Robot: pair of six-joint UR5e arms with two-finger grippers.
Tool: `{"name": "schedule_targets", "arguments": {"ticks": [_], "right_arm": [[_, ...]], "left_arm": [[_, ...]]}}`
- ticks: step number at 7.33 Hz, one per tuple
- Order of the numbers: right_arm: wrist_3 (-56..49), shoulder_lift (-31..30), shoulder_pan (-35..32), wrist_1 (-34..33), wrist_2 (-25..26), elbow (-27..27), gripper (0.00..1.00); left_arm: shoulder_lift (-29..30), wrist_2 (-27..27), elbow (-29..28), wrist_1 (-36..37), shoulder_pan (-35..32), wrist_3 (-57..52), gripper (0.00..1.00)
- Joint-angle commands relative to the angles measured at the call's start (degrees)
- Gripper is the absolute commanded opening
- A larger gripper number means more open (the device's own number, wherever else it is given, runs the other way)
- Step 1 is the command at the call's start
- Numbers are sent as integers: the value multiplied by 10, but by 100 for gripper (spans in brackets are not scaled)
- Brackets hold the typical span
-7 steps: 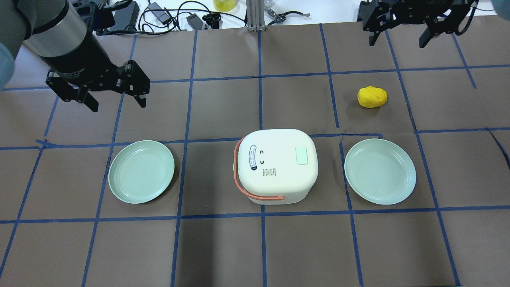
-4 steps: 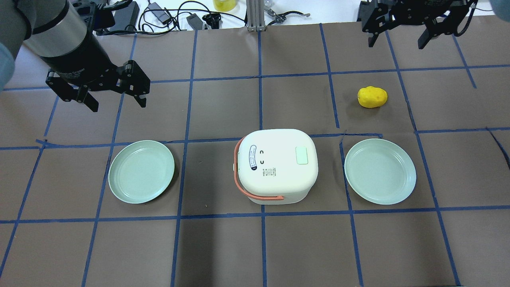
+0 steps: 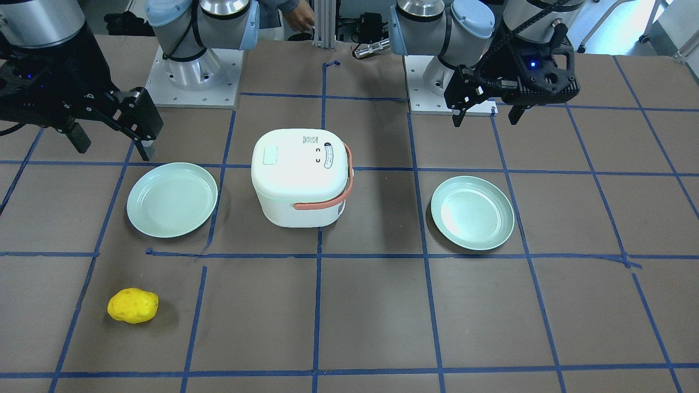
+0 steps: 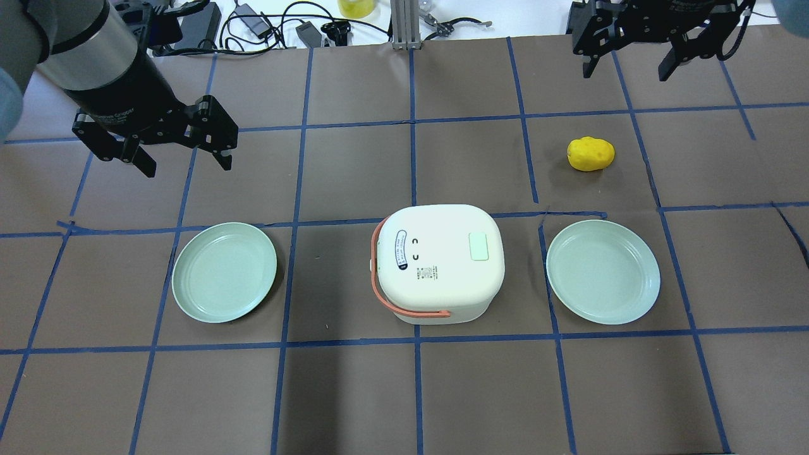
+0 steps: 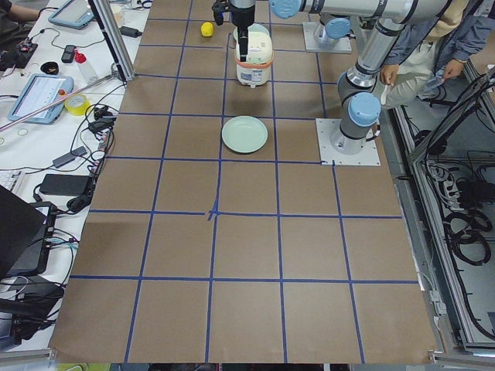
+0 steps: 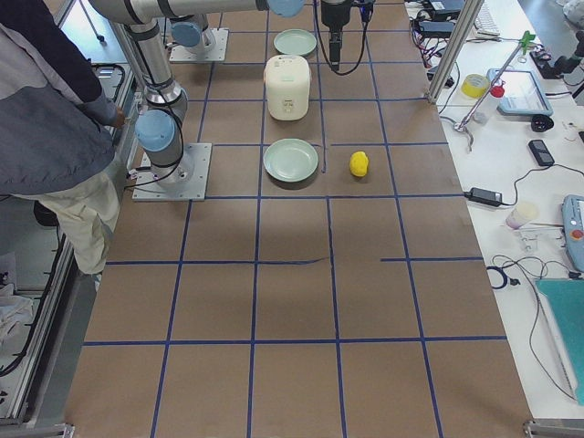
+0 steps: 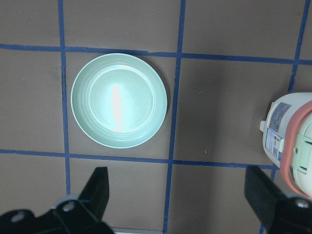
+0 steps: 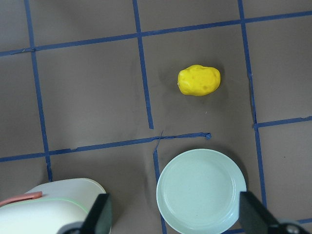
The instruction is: Press rice cooker button
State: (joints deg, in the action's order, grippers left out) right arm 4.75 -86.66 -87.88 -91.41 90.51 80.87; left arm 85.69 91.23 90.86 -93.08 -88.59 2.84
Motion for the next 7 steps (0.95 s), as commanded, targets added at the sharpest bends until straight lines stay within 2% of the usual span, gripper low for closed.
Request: {"name": "schedule_targets", "arguments": {"ticks": [1,2,3,5,7], "right_arm": [[9,-1,-25,14,-21,20,15],[16,-1,-61,9,-23,51,10],[24,-3,-74,7,-24,78,1],[39,-7,-119,0,-34,128,0],[67,-6,-153,-75,-34,188,0]], "left_arm": [[0,0,0,0,0,0,100],[0,0,0,0,0,1,100],[0,0,0,0,0,0,100],[0,0,0,0,0,0,100],[0,0,0,0,0,0,100]]}}
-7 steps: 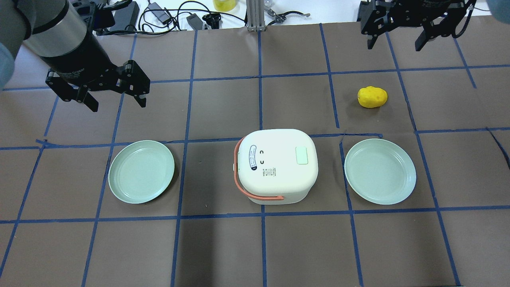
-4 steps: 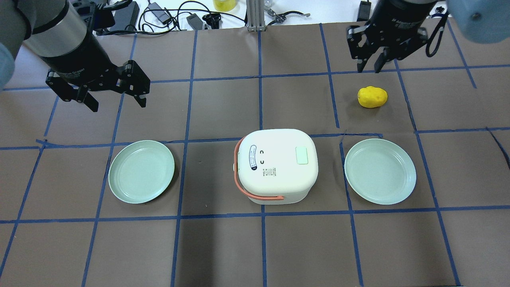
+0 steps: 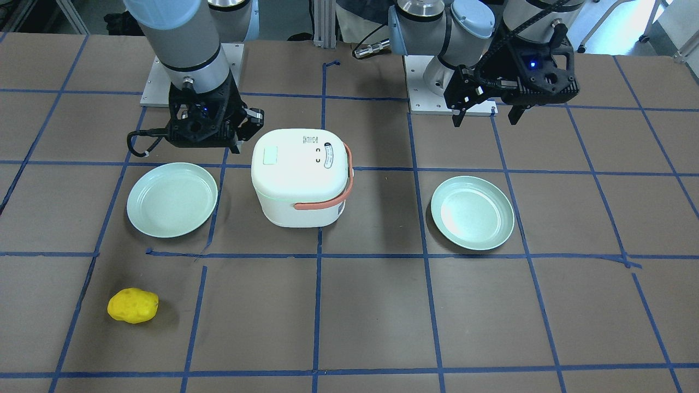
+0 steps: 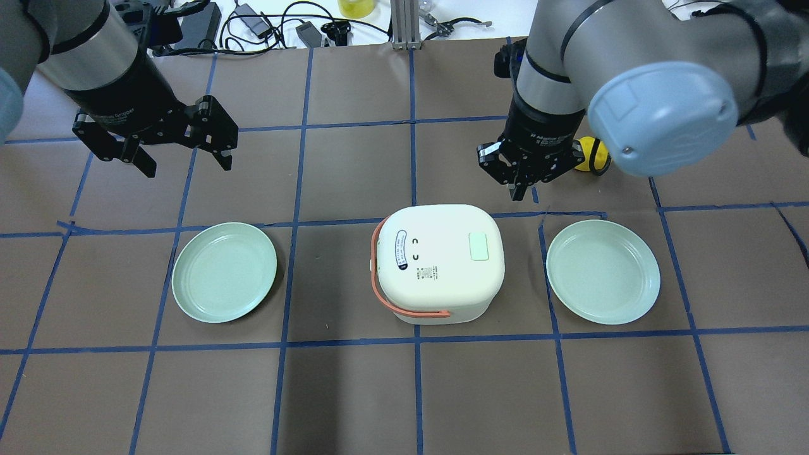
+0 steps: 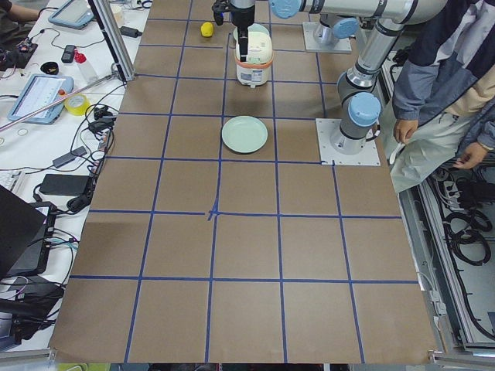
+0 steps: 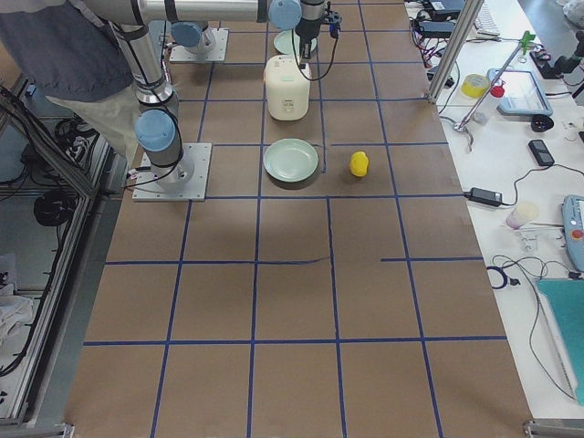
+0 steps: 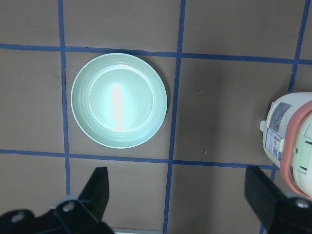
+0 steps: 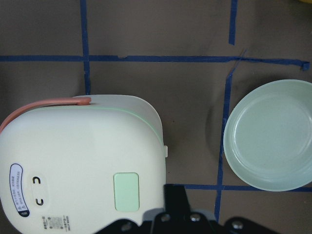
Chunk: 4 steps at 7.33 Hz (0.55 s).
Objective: Press rice cooker button
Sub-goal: 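Move the right gripper over the white rice cooker's lid button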
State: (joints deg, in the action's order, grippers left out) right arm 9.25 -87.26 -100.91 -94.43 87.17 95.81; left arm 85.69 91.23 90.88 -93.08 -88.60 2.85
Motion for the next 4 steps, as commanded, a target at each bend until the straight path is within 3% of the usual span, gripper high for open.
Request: {"name": "schedule_targets", "arguments": {"ticks": [1,4], "right_arm": [[39,3,-49,-91,9,71,0],[40,6,-61,-138,15,97,2]], "left_arm": [[0,0,0,0,0,0,100],[0,0,0,0,0,0,100]]}}
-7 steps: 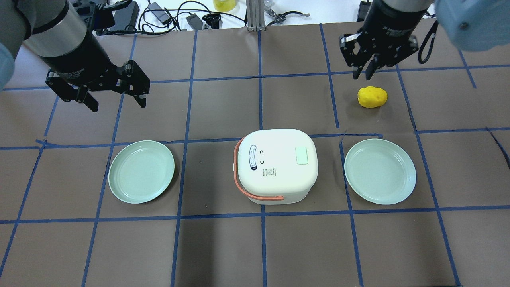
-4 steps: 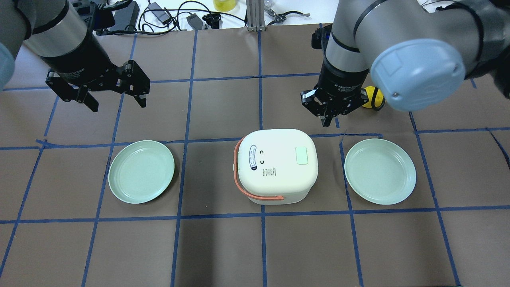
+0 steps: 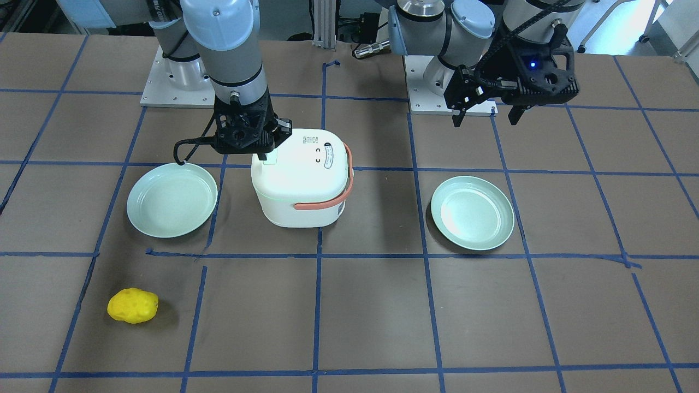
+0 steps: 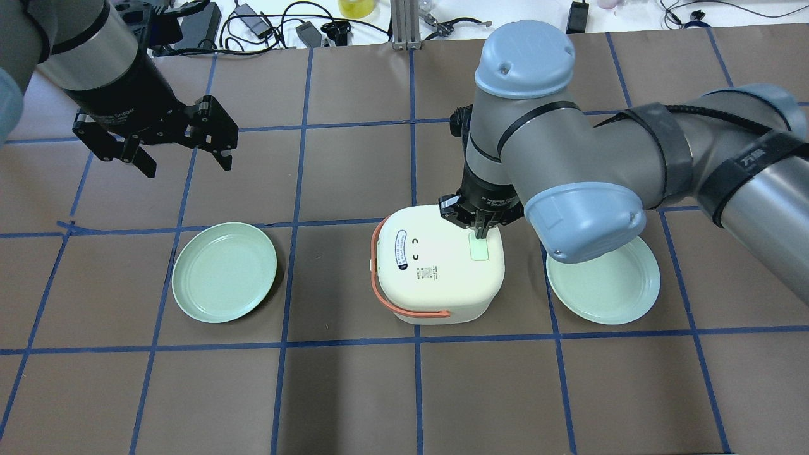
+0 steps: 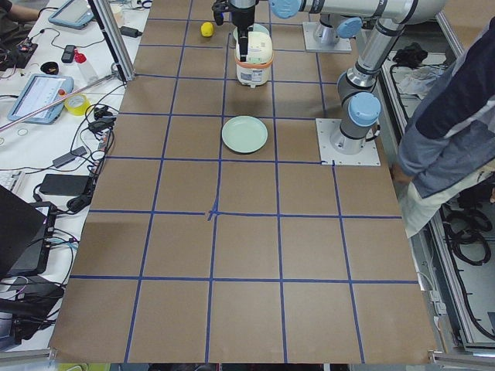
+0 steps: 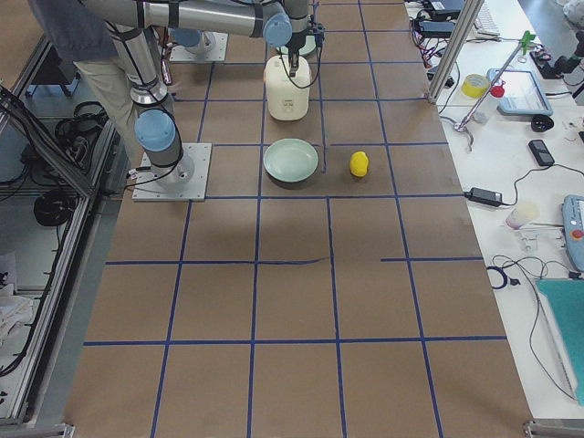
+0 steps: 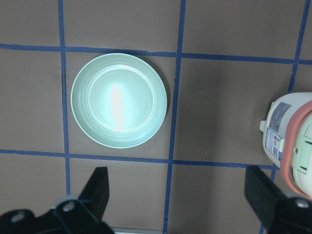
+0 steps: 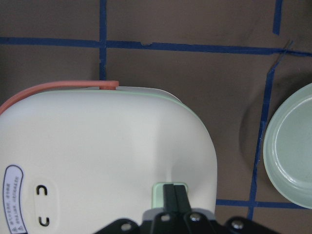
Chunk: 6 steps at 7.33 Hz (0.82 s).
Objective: Press rice cooker button
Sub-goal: 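Press down on the rice cooker's green lid button with the right gripper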
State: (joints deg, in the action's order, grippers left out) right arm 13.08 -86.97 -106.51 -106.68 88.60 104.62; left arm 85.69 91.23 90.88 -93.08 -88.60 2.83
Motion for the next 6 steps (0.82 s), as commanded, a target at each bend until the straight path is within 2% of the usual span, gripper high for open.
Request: {"name": "schedule_targets", "arguments": {"ticks": [1,6], "right_arm": [[-1,2,-5,-15,3,9,2],[-5,3,-5,-13,11,10,4]], "left_arm": [[0,0,0,0,0,1,100],[0,0,0,0,0,0,100]]}}
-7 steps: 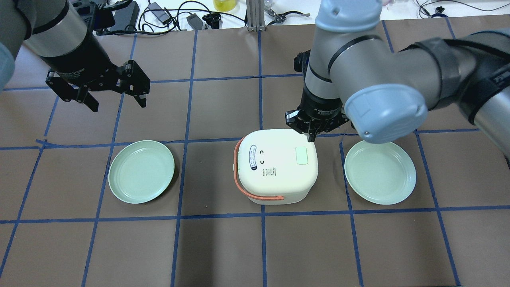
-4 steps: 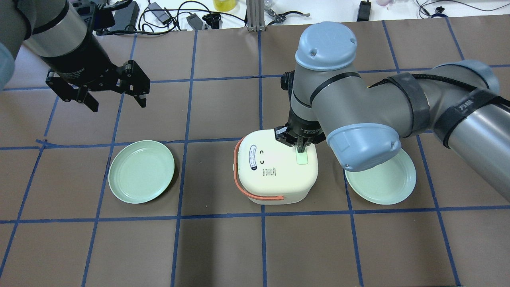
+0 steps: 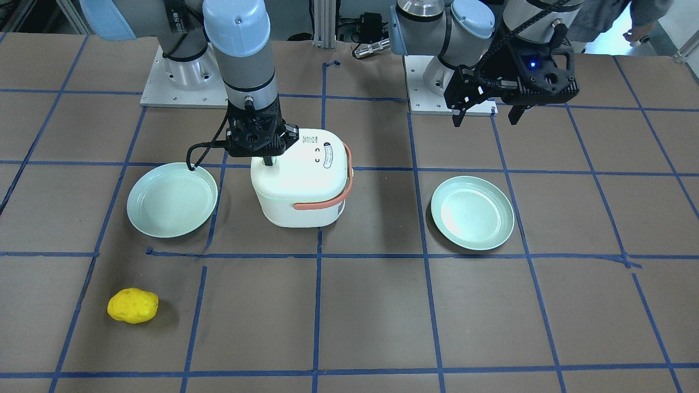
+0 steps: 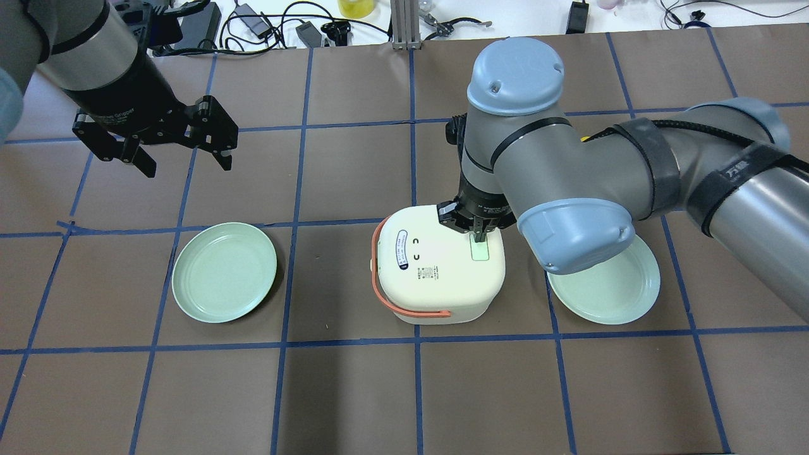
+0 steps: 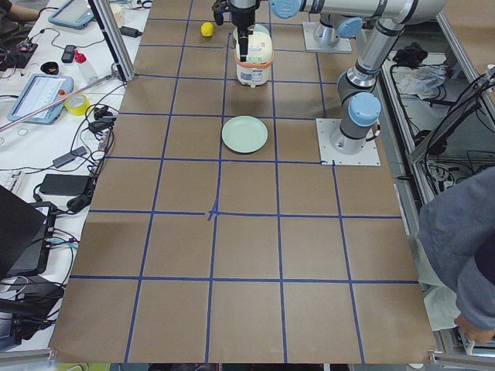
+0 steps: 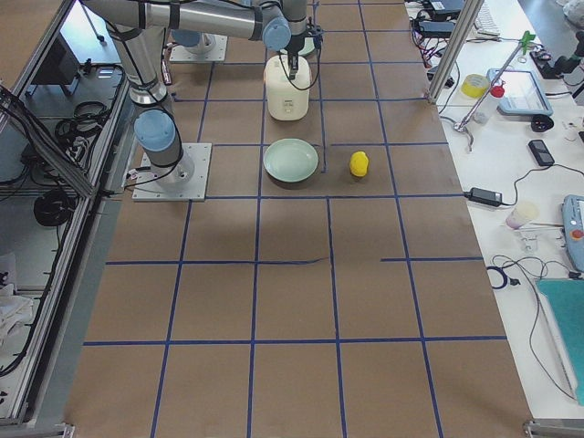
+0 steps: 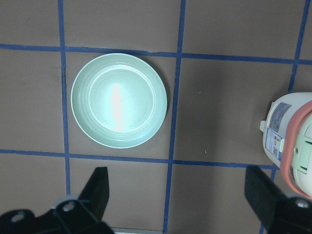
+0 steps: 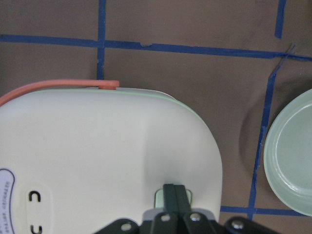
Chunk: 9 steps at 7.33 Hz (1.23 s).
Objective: Press rice cooker button
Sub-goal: 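Press down on the rice cooker's green lid button with the right gripper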
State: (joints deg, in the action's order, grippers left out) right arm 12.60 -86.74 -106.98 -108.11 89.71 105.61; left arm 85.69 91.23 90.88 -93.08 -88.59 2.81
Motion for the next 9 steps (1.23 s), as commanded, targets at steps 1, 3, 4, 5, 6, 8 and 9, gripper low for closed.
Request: {"name": "schedule_targets", "arguments": {"ticks": [1,3,4,5,6,8,9], "right_arm": [[1,1,-1,1,-1,1,5],[1,2,-1,3,-2,1,8],[1,2,-1,4,-2,5,9],[3,2,-2,4,-2,13,13],[3,2,-2,-1,-2,15,13],[5,-4,0,2,2,-5,100],[2,-4,2,24,27,-41,100]], "left_arm": [[0,0,0,0,0,0,100],[0,0,0,0,0,0,100],[0,0,0,0,0,0,100],[0,0,0,0,0,0,100],[0,0,0,0,0,0,100],[0,0,0,0,0,0,100],[0,0,0,0,0,0,100]]}}
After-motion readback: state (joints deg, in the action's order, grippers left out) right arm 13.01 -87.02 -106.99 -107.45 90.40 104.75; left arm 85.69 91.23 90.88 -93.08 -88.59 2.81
